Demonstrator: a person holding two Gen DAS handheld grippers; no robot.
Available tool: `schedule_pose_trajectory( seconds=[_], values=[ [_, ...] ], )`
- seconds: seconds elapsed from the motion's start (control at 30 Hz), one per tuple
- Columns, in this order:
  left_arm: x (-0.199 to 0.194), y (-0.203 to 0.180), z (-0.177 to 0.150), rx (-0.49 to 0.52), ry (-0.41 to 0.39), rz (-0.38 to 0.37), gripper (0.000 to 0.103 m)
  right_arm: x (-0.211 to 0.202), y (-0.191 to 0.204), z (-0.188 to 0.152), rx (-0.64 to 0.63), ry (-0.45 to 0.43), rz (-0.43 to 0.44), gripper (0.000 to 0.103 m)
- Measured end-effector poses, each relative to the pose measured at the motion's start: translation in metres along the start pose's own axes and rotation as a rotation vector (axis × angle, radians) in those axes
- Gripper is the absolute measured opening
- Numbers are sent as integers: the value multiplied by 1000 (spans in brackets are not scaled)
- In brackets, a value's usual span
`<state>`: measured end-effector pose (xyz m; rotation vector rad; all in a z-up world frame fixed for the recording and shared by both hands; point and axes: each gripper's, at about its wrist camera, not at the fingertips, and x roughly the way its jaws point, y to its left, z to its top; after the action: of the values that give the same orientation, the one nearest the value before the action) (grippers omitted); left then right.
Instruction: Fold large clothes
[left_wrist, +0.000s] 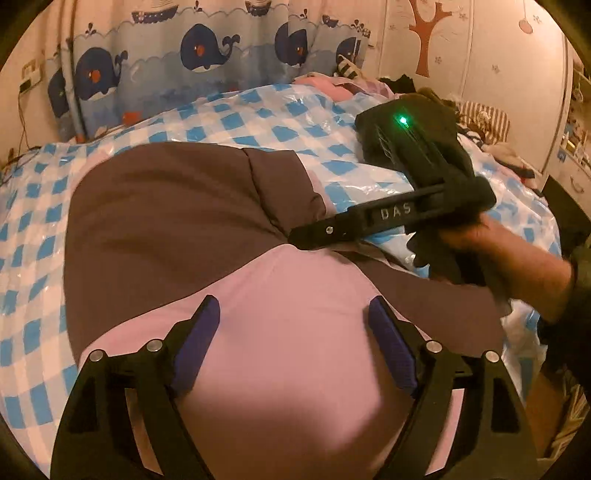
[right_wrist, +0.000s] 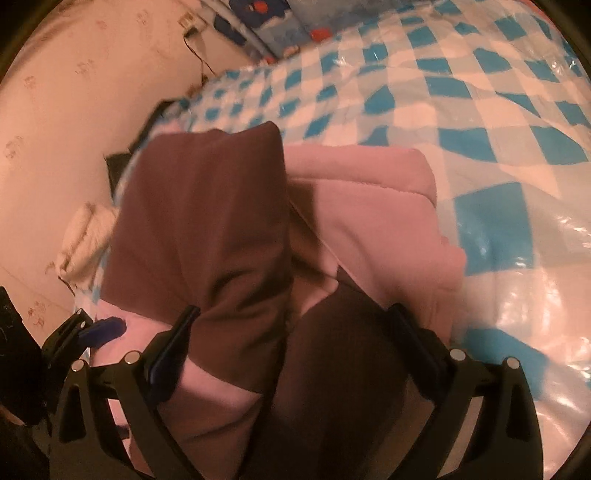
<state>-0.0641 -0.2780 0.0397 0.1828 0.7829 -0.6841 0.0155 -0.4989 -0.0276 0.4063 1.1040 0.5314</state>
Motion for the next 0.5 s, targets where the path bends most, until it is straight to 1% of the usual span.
schedule_pose_trajectory(
  seconds=[0.03, 0.07, 0.1, 0.13, 0.17, 0.2, 0.23, 0.27, 0.33, 0.37, 0.4, 0.43, 0.47, 0.5],
  values=[
    [2, -1, -1, 5, 1, 5, 79, -6, 0, 3, 33, 26, -22, 94],
    [3, -4, -3, 13, 1, 15, 79, -13, 1, 4, 56, 32, -41, 94],
    [3, -5, -4, 19, -2, 26, 80, -26, 6, 7, 85, 20, -75, 94],
    [3, -7, -4, 25, -7, 40, 81, -41, 15, 9, 111, -23, -93, 94],
    [3, -9, -4, 25, -9, 45, 81, -51, 21, 10, 139, -61, -72, 94],
    [3, -10, -4, 25, -12, 48, 81, -64, 31, 12, 188, -146, -4, 94],
    [3, -11, -4, 28, -14, 54, 81, -69, 37, 12, 219, -197, 52, 95],
    [3, -13, -5, 34, -16, 65, 81, -72, 43, 12, 249, -267, 113, 96],
    [-2, -15, -4, 43, -20, 76, 81, -65, 46, 10, 298, -378, 205, 96],
    [-5, -14, -5, 41, -24, 76, 81, -54, 44, 11, 313, -399, 253, 96],
    [-8, -12, -6, 39, -29, 72, 81, -43, 40, 9, 324, -420, 260, 96],
    [-10, -10, -5, 38, -33, 62, 81, -33, 35, 7, 326, -439, 234, 96],
    [-13, -7, -5, 37, -38, 46, 81, -21, 26, 0, 325, -448, 239, 96],
    [-17, -4, -7, 32, -52, 14, 81, -16, 18, -3, 347, -450, 259, 96]
  ],
)
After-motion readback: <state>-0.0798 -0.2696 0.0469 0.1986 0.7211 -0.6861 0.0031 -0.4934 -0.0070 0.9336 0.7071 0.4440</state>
